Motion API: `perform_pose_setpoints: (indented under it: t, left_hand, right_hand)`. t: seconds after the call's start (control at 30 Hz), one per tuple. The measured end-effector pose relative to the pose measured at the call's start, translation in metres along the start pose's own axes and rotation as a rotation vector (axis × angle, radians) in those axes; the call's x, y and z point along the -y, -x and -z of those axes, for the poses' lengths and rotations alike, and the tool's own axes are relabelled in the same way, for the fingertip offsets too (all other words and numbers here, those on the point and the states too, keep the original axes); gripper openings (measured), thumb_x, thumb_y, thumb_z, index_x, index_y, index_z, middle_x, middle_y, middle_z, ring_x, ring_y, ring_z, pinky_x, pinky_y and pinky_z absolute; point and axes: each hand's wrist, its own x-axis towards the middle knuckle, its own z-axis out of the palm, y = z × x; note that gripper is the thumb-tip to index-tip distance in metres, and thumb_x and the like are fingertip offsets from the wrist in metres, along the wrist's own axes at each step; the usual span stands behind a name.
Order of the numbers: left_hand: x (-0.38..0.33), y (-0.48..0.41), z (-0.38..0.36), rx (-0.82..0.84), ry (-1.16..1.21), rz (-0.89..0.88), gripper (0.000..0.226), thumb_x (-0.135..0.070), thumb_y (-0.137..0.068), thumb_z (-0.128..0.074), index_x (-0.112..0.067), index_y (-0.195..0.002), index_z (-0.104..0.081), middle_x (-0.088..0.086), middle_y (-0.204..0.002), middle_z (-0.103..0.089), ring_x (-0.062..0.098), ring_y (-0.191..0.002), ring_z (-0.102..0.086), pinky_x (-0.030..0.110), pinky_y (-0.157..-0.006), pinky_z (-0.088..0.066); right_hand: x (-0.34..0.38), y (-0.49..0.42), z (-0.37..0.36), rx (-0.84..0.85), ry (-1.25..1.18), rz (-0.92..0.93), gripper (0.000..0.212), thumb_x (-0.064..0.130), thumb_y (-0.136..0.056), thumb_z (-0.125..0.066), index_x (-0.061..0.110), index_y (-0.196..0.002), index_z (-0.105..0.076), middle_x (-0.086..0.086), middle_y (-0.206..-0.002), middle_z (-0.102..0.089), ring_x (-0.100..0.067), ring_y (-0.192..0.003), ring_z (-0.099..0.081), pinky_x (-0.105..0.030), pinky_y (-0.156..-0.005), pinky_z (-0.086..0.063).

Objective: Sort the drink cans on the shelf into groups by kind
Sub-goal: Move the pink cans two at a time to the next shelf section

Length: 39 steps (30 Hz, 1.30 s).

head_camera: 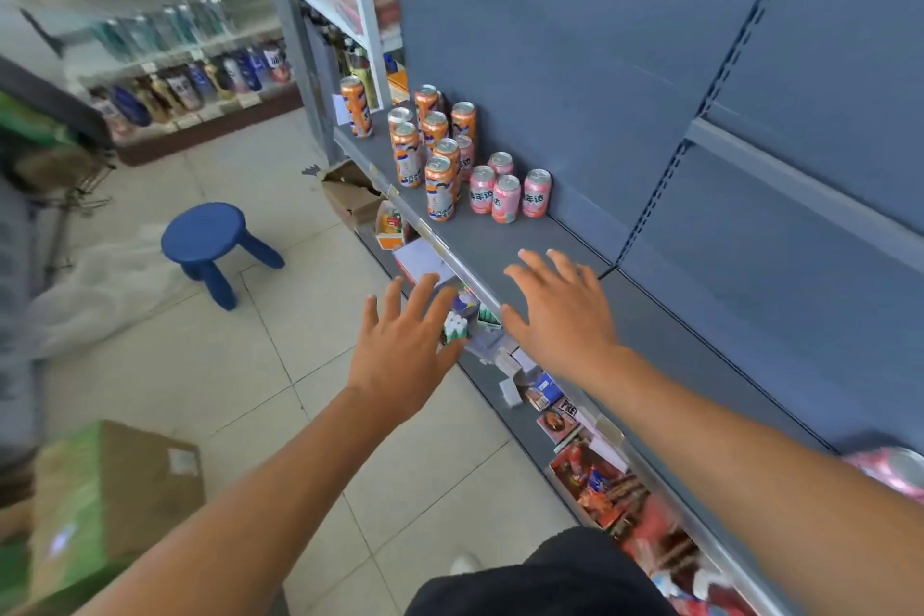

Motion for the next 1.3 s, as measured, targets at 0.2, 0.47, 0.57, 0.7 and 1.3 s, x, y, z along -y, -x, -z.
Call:
perform_pose_setpoints:
  t: [0.2,0.47,0.57,0.7,1.3]
  left_hand:
    - [0.028,-0.044,-0.015,0.067,0.023,0.029,0.063,-0.055,-0.097,-0.047,-0.023,-0.148,-0.031,0.002,-0.156,-0.031,0.038,-0.141,-0.032,0.053,-0.111,-0.032]
    - [0.055,-0.155,-0.038,0.062,-0.018,0.015,0.056,-0.053,-0.092,-0.056,-0.02,-0.137,-0.046,0.005,-0.146,-0.045,0.039,-0.128,-0.046,0.051,-0.1,-0.043]
    - [0.061,-0.204,-0.051,0.115,-0.02,0.012,0.057,-0.054,-0.096,-0.049,-0.022,-0.141,-0.041,0.003,-0.152,-0.038,0.038,-0.134,-0.041,0.051,-0.105,-0.039]
    - [0.068,-0.259,-0.069,0.133,-0.044,-0.012,0.057,-0.05,-0.087,-0.067,-0.017,-0.131,-0.054,0.008,-0.142,-0.052,0.042,-0.124,-0.051,0.053,-0.095,-0.047]
    - [0.101,-0.436,-0.18,0.443,0.244,-0.269,0.069,-0.037,-0.095,-0.058,-0.015,-0.151,-0.026,0.005,-0.157,-0.027,0.033,-0.146,-0.021,0.046,-0.12,-0.024]
  right_hand:
    - [0.004,-0.063,-0.014,-0.004,-0.044,-0.033,0.049,0.041,-0.098,-0.046,0.022,-0.143,-0.045,0.001,-0.157,-0.035,-0.029,-0.144,-0.027,-0.046,-0.109,-0.028]
    - [-0.033,-0.169,-0.034,0.0,-0.118,-0.097,0.045,0.037,-0.095,-0.052,0.017,-0.135,-0.051,-0.001,-0.154,-0.038,-0.03,-0.135,-0.037,-0.045,-0.1,-0.036]
    - [-0.052,-0.205,-0.039,0.022,-0.135,-0.143,0.044,0.037,-0.094,-0.053,0.017,-0.132,-0.052,0.0,-0.145,-0.046,-0.029,-0.127,-0.041,-0.044,-0.096,-0.04]
    - [-0.076,-0.245,-0.047,0.068,-0.122,-0.159,0.047,0.037,-0.093,-0.053,0.018,-0.136,-0.05,0.0,-0.144,-0.045,-0.03,-0.128,-0.041,-0.046,-0.096,-0.041]
    - [-0.105,-0.364,-0.126,0.329,-0.168,-0.466,0.056,0.036,-0.095,-0.054,0.011,-0.143,-0.039,-0.007,-0.143,-0.05,-0.032,-0.123,-0.049,-0.044,-0.094,-0.04]
